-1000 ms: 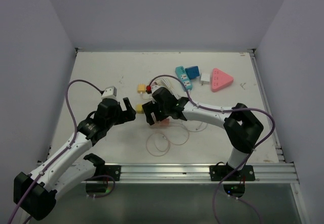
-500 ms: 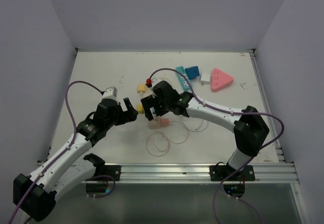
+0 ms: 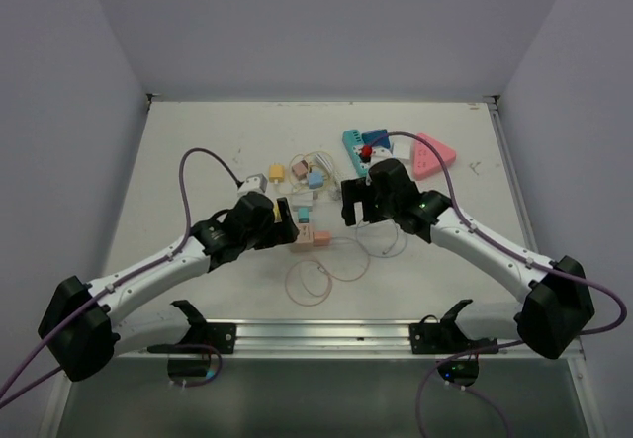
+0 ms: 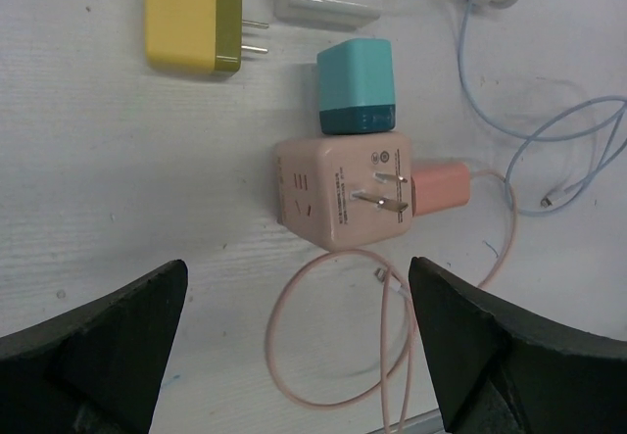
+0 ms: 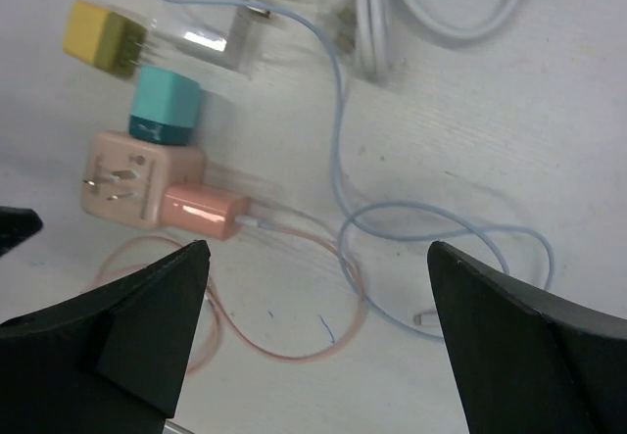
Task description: Pull the plug off the socket
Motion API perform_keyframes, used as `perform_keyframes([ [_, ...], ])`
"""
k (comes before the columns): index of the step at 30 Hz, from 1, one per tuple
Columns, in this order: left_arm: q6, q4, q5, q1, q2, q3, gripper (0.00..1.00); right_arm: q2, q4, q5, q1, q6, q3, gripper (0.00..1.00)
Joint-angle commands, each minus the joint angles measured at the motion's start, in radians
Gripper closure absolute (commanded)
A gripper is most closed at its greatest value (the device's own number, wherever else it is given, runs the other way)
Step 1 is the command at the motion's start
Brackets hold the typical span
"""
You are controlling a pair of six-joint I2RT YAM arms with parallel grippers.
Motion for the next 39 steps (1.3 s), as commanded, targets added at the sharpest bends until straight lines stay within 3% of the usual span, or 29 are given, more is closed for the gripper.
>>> perform_keyframes([
  [1, -0.089, 0.034, -0.097, -0.024, 0.055, 0.083, 0.02, -0.079, -0.002, 0.020, -0.028, 0.020, -0.073, 0.04],
  [16, -0.115, -0.053, -0.214, -0.114, 0.459, 0.354, 0.07, -0.170, 0.061, -0.018, -0.044, 0.020, -0.227, 0.04],
  [31, -0.132, -0.159, -0.269, -0.131, 0.608, 0.427, 0.23, -0.185, 0.123, -0.087, -0.047, 0.018, -0.297, 0.04],
  [34, -0.132, -0.165, -0.272, -0.131, 0.614, 0.433, 0.32, -0.188, 0.129, -0.110, -0.045, 0.009, -0.305, 0.05],
  [39, -0.121, -0.170, -0.274, -0.129, 0.582, 0.431, 0.60, -0.195, 0.164, -0.197, -0.045, -0.061, -0.313, 0.07],
])
